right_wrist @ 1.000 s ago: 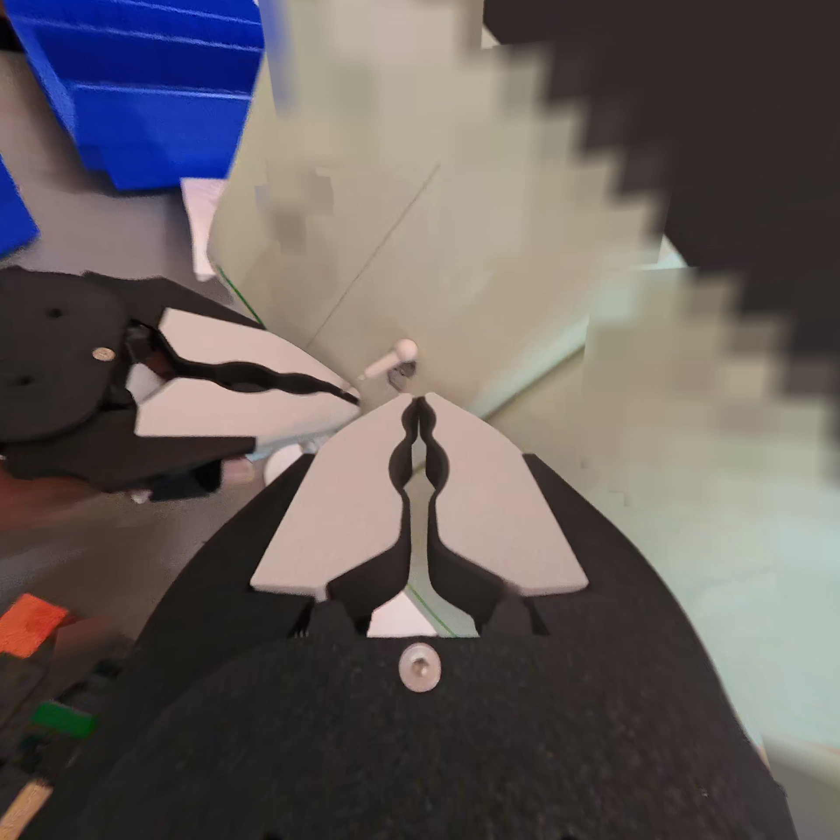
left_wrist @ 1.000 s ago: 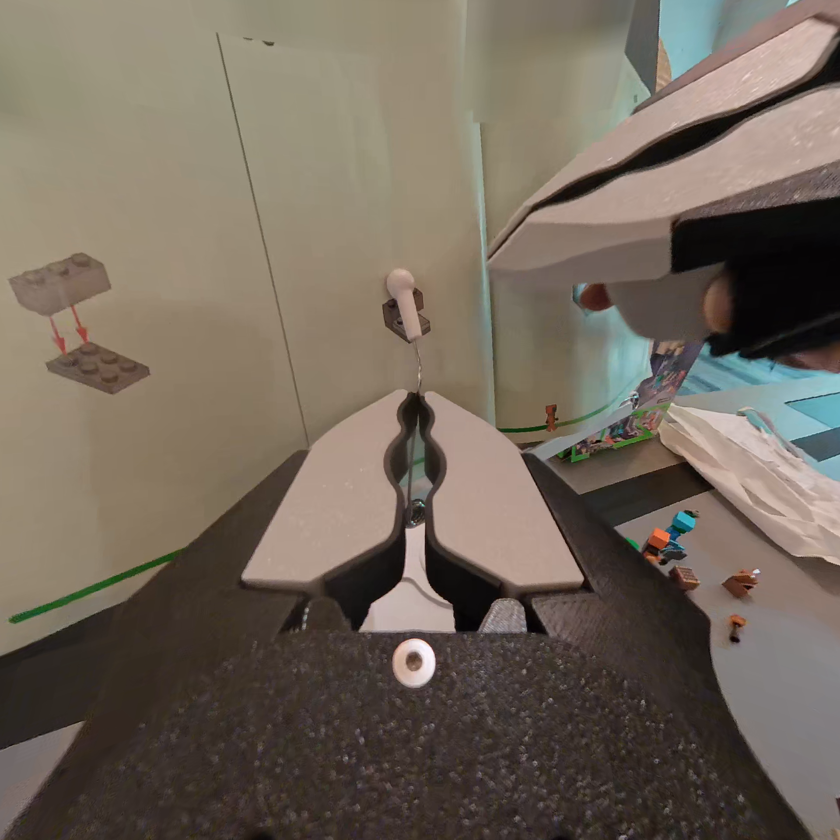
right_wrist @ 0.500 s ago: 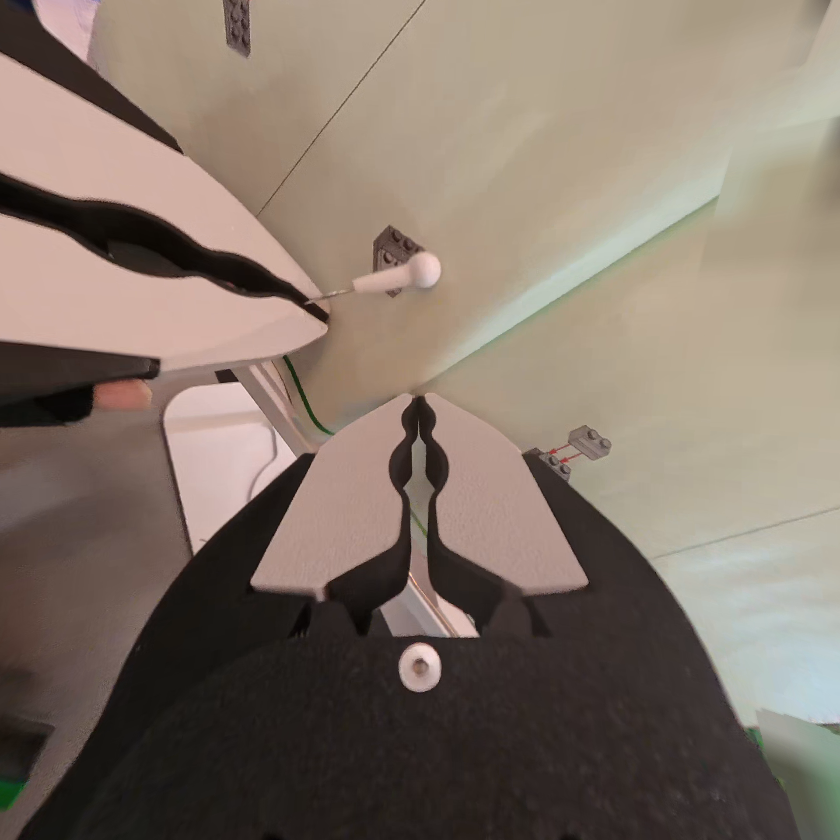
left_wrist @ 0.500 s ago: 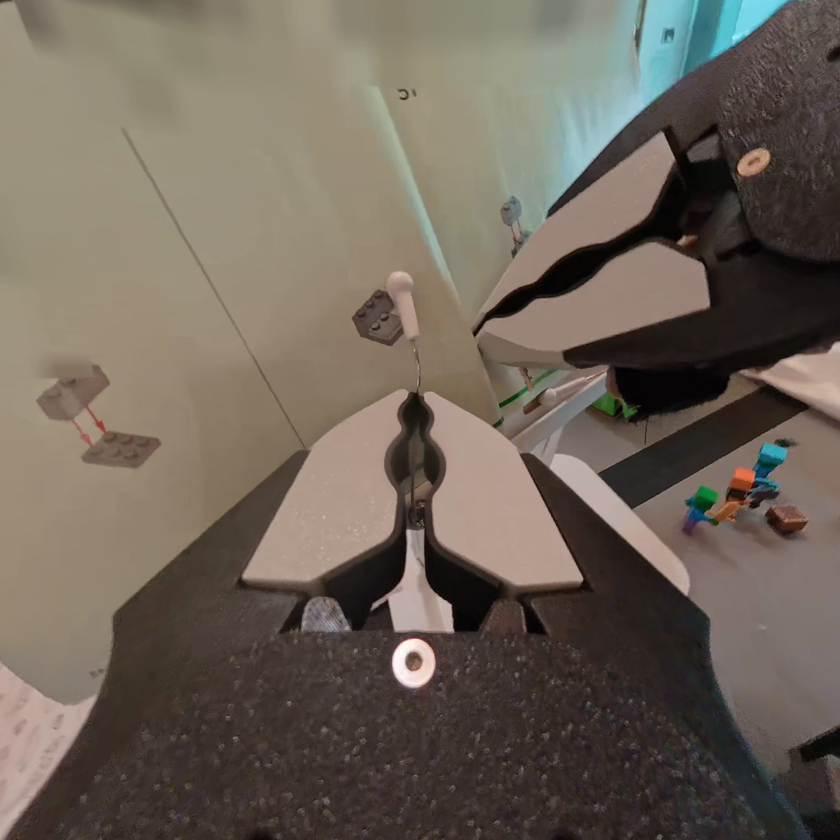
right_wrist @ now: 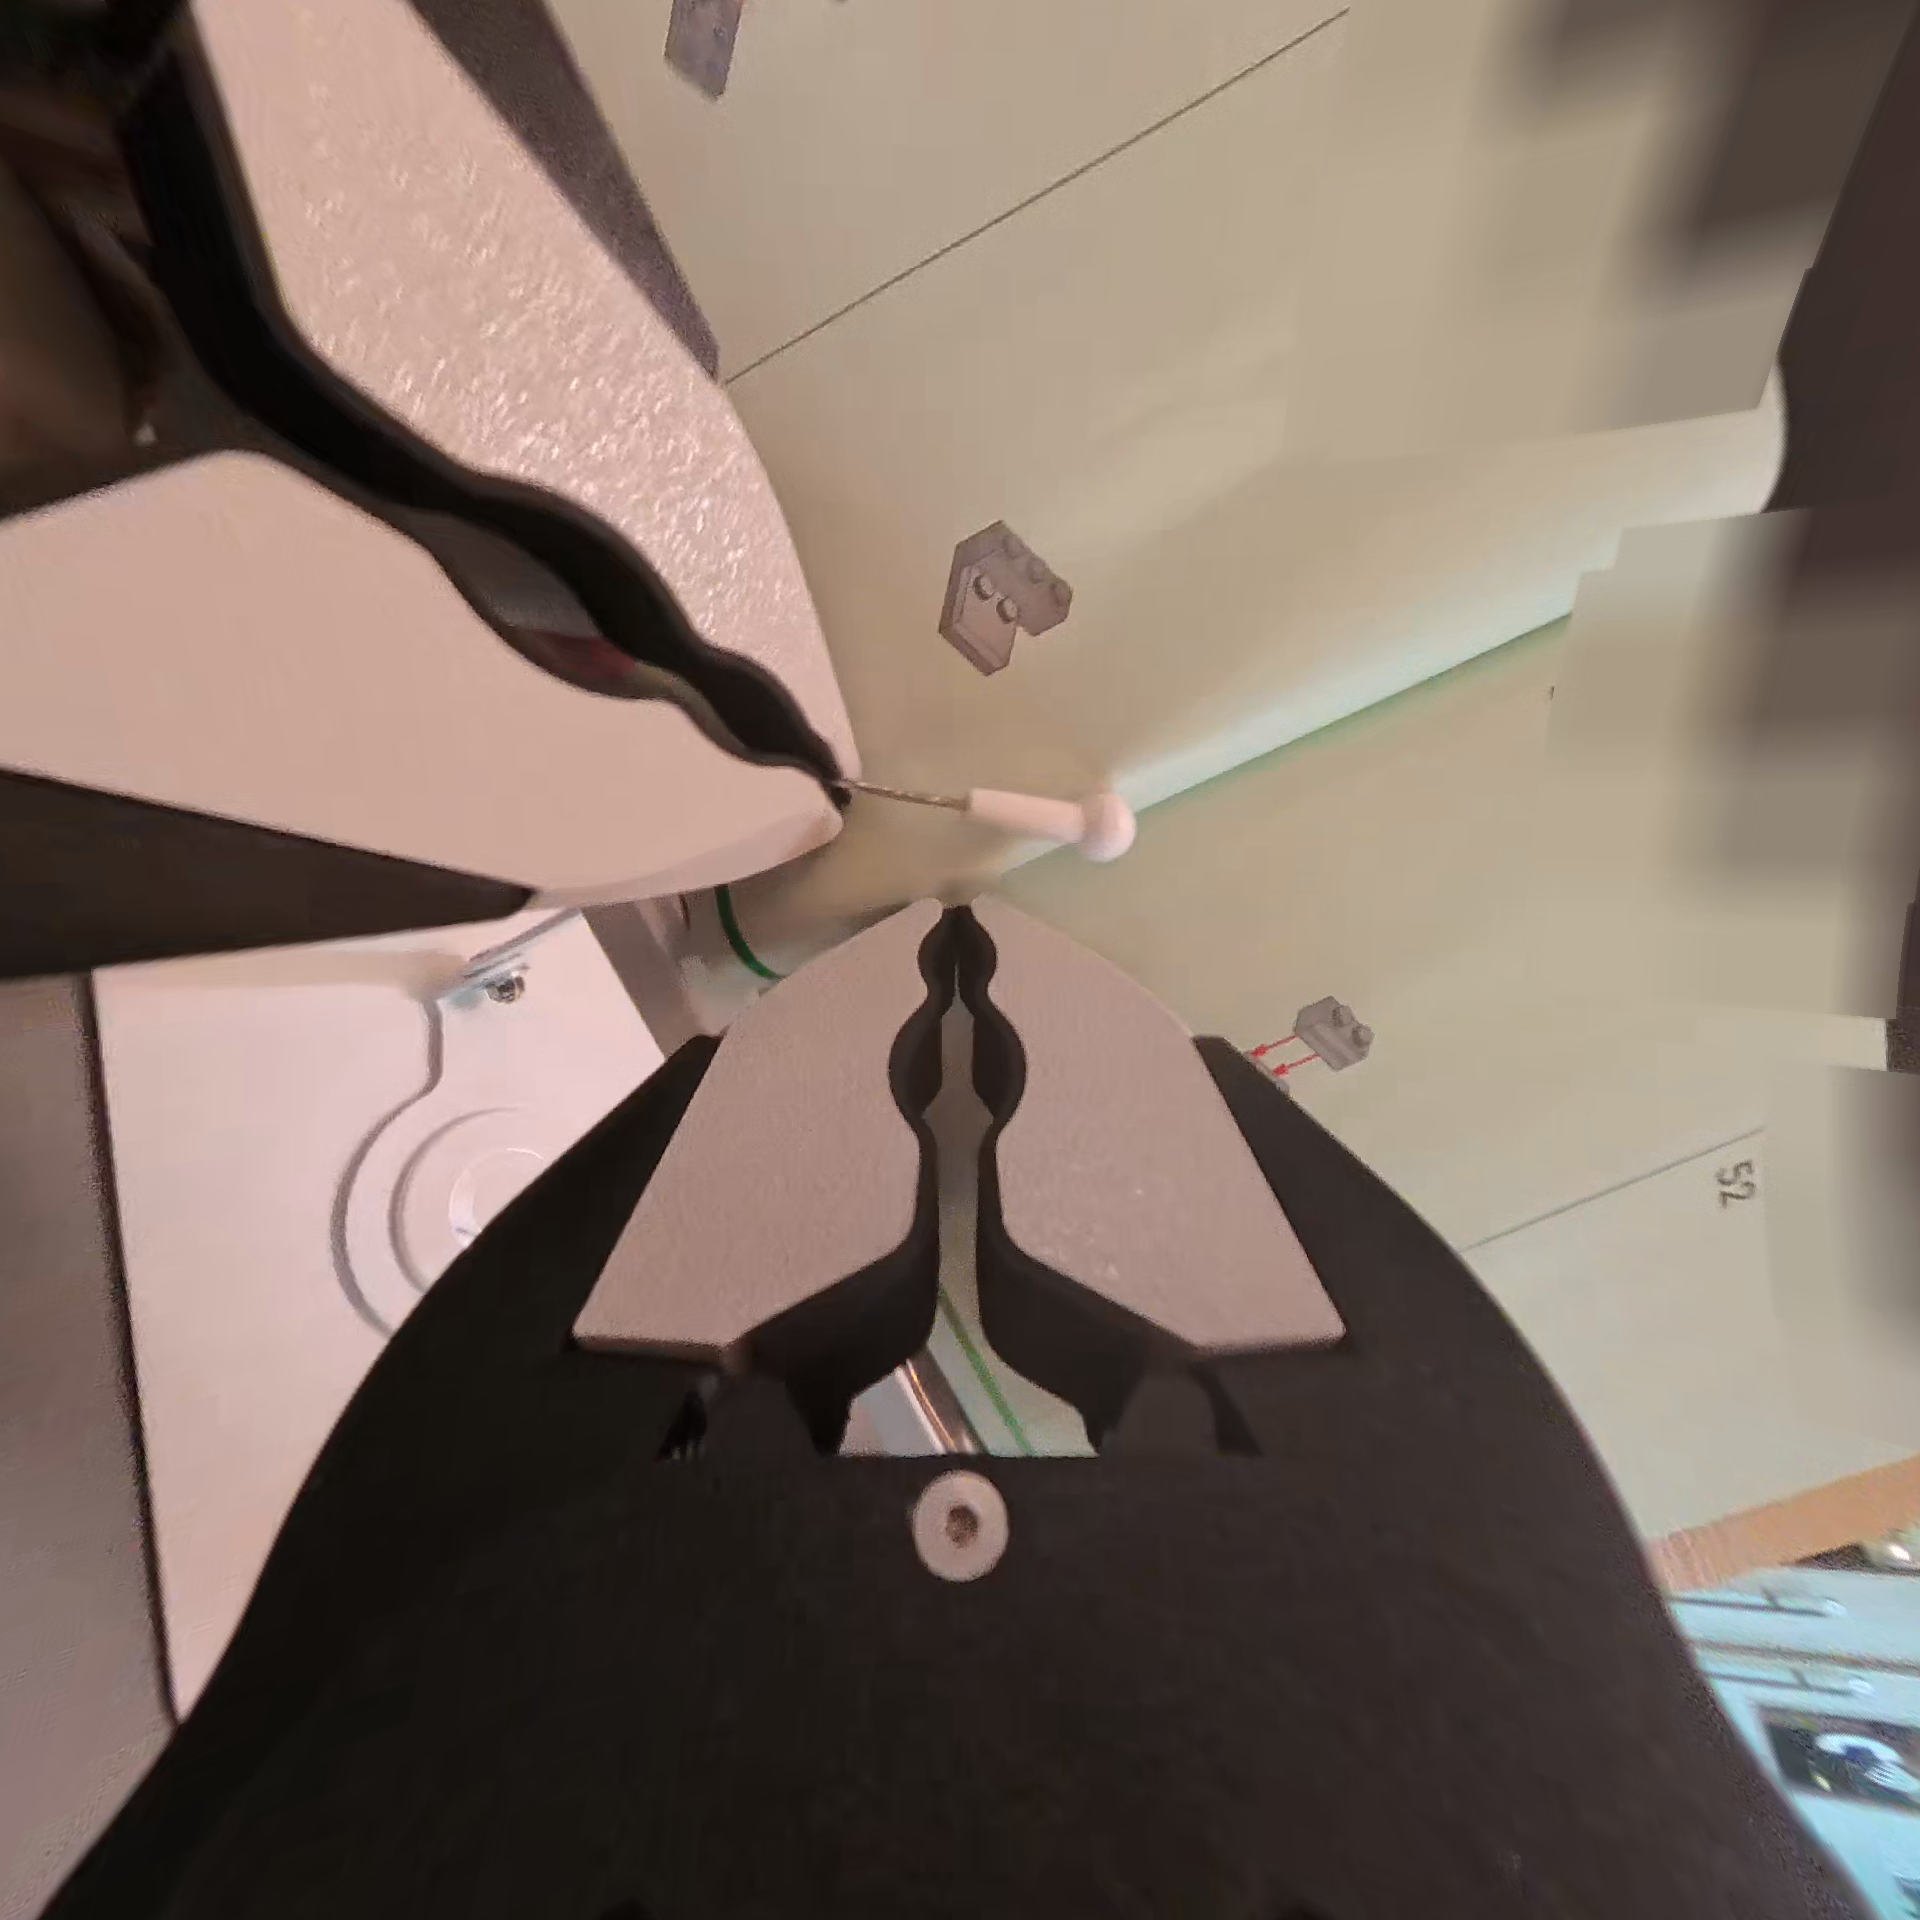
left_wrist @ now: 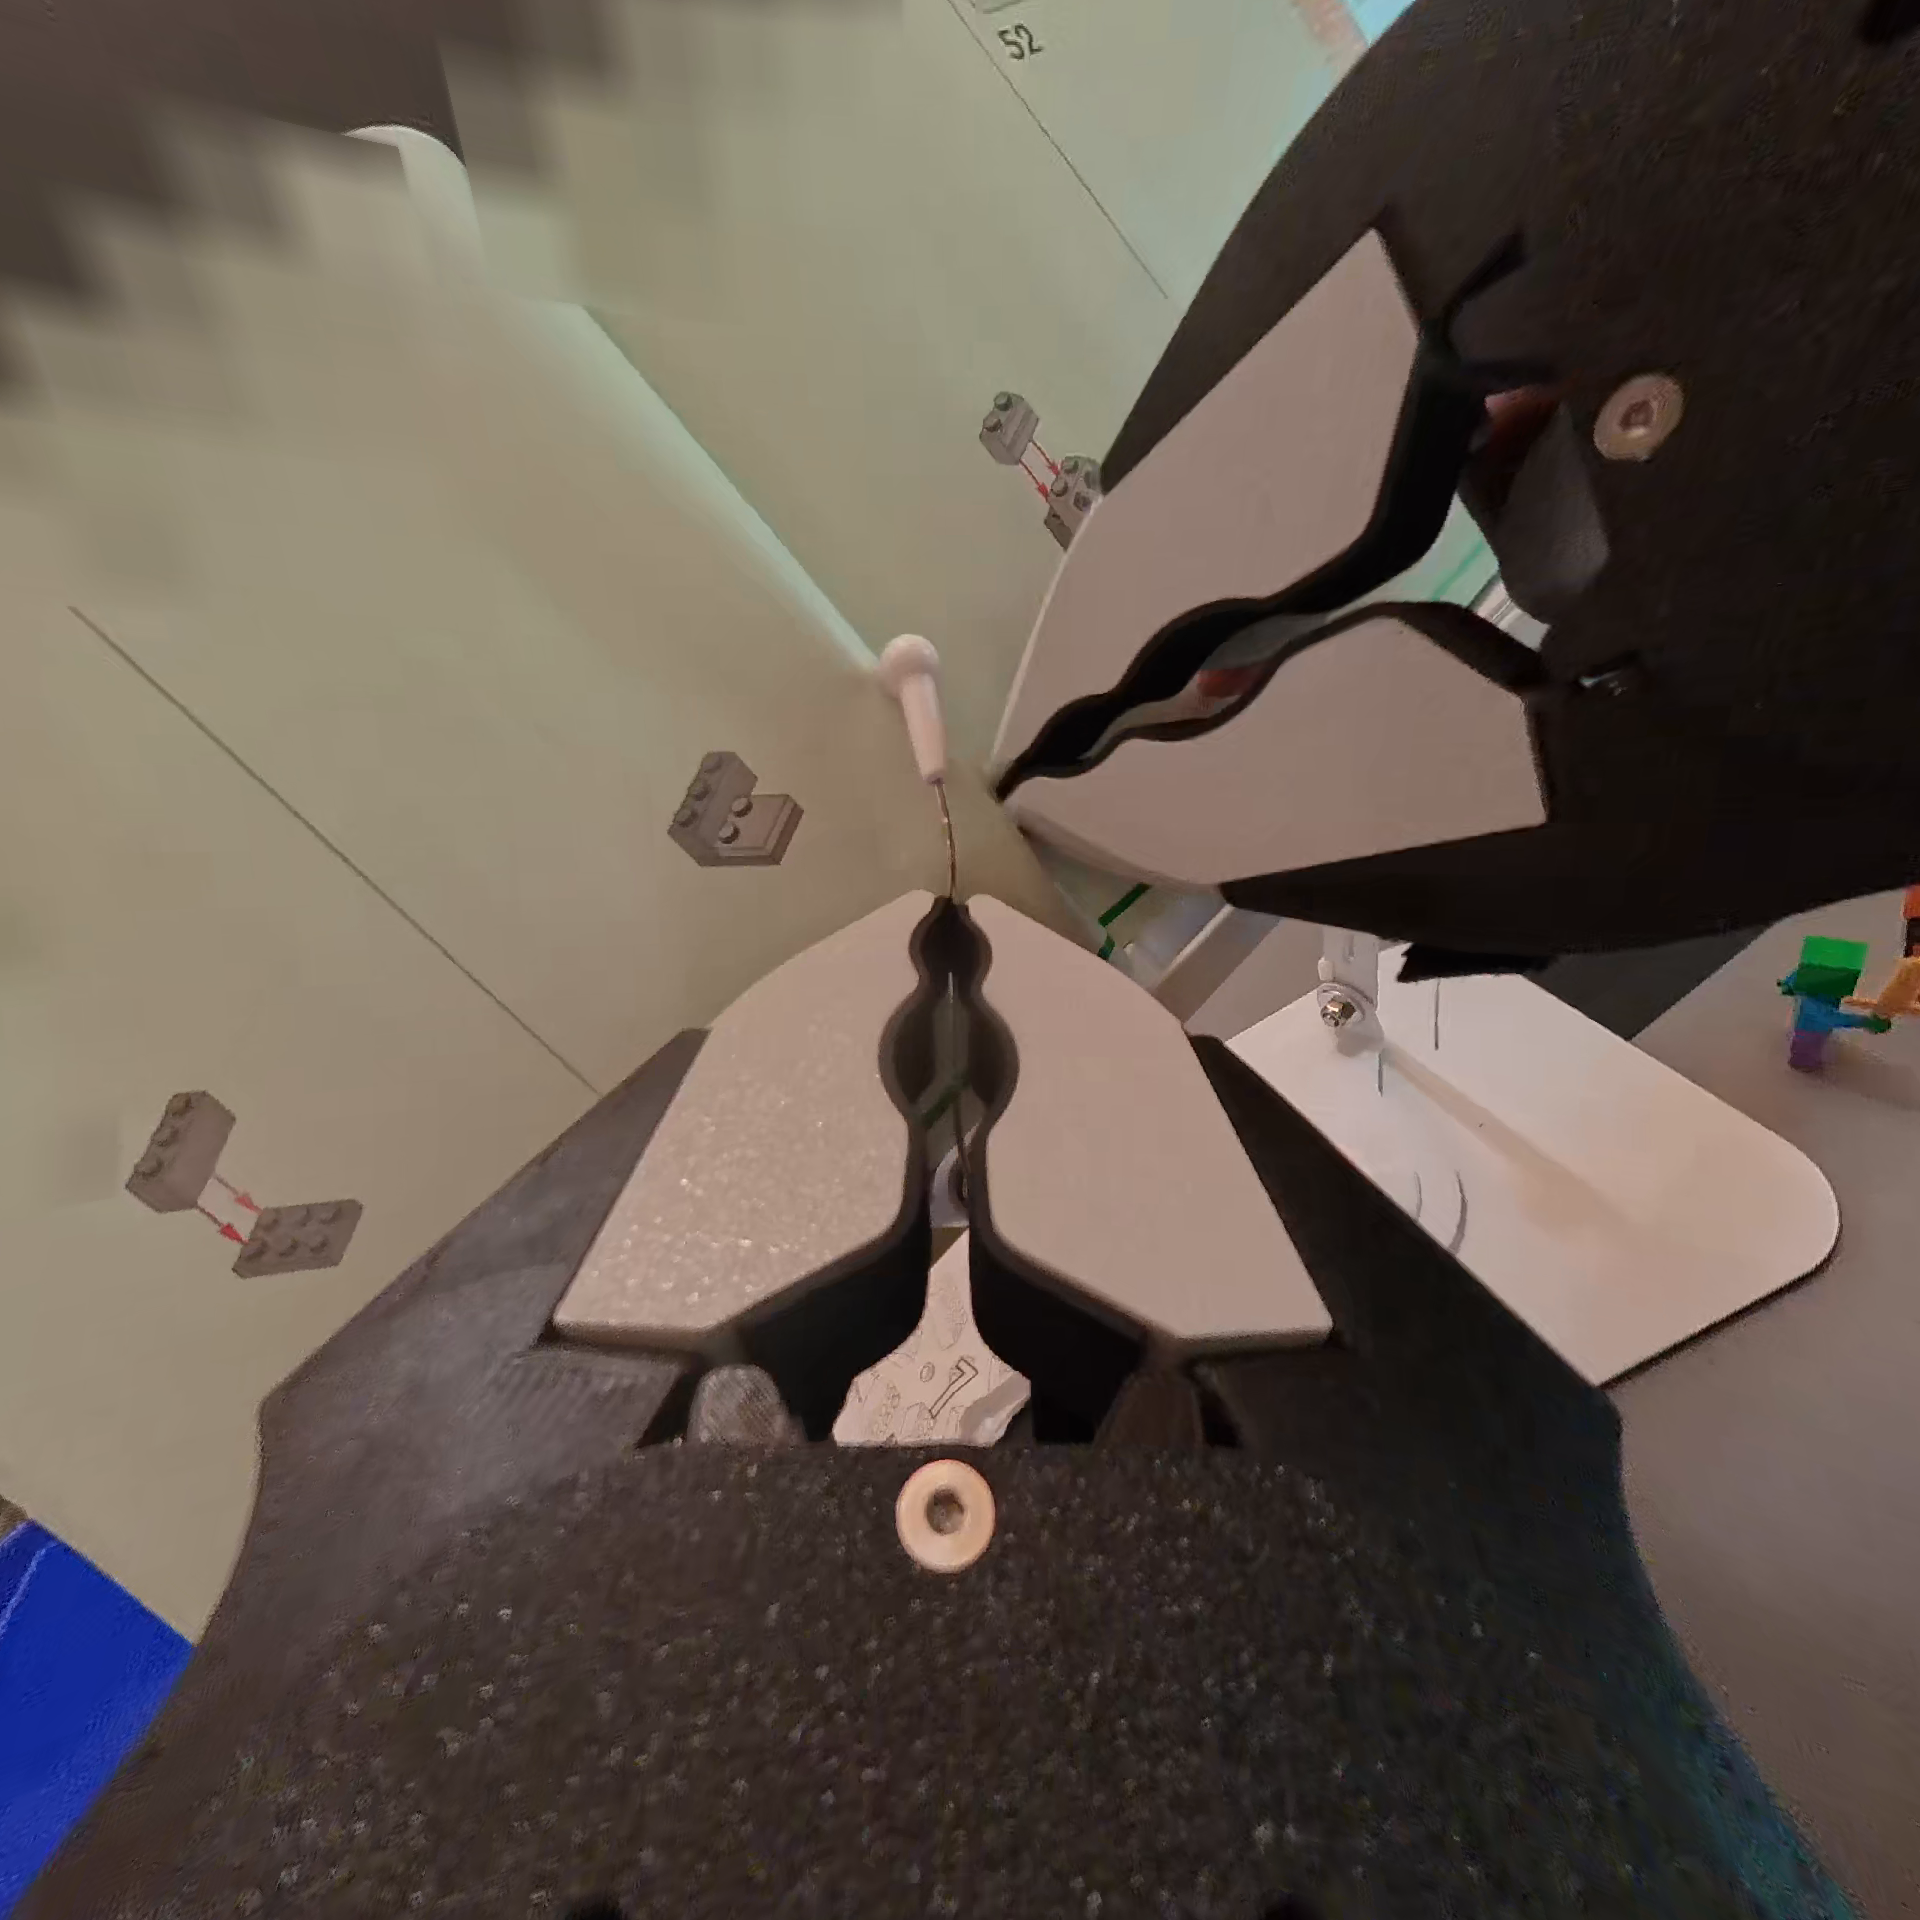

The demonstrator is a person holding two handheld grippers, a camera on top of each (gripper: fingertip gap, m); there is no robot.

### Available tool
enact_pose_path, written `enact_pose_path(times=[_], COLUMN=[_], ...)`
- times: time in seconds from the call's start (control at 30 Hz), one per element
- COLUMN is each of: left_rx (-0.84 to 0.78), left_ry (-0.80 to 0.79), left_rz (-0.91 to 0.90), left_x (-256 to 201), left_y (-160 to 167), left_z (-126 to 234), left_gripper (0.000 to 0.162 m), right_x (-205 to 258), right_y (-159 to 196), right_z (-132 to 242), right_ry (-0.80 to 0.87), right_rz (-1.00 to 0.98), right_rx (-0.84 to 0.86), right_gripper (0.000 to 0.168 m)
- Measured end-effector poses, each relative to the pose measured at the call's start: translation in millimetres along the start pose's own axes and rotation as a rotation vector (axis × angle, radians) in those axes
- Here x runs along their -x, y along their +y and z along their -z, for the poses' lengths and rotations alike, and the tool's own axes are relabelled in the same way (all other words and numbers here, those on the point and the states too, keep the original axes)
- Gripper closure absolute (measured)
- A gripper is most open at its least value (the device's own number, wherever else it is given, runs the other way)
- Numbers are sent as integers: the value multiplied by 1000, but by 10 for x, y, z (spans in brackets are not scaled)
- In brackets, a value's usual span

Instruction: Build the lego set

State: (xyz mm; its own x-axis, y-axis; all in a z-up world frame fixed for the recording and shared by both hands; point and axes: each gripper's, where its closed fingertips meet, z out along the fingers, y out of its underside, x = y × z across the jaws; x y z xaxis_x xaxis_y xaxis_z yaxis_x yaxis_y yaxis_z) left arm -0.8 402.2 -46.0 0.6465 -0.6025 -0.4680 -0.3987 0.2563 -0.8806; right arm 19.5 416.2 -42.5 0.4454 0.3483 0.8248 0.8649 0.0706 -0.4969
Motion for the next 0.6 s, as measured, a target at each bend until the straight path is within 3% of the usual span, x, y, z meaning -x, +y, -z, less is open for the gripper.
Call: enact_pose_path(times=[0.13, 0.33, 0.6], left_rx=[20, 164, 235], left_ry=[32, 10, 5], left_rz=[-13, -7, -27], left_x=[-15, 33, 59], left_y=[11, 53, 102], left_z=[-24, -20, -68], left_gripper=[162, 161, 161], right_x=[14, 6, -60], right_y=[27, 94, 305], right_z=[-14, 7, 44], right_ry=[27, -3, -26], right_rz=[26, -47, -188], right_rx=[6, 18, 77], right_gripper=[168, 168, 168])
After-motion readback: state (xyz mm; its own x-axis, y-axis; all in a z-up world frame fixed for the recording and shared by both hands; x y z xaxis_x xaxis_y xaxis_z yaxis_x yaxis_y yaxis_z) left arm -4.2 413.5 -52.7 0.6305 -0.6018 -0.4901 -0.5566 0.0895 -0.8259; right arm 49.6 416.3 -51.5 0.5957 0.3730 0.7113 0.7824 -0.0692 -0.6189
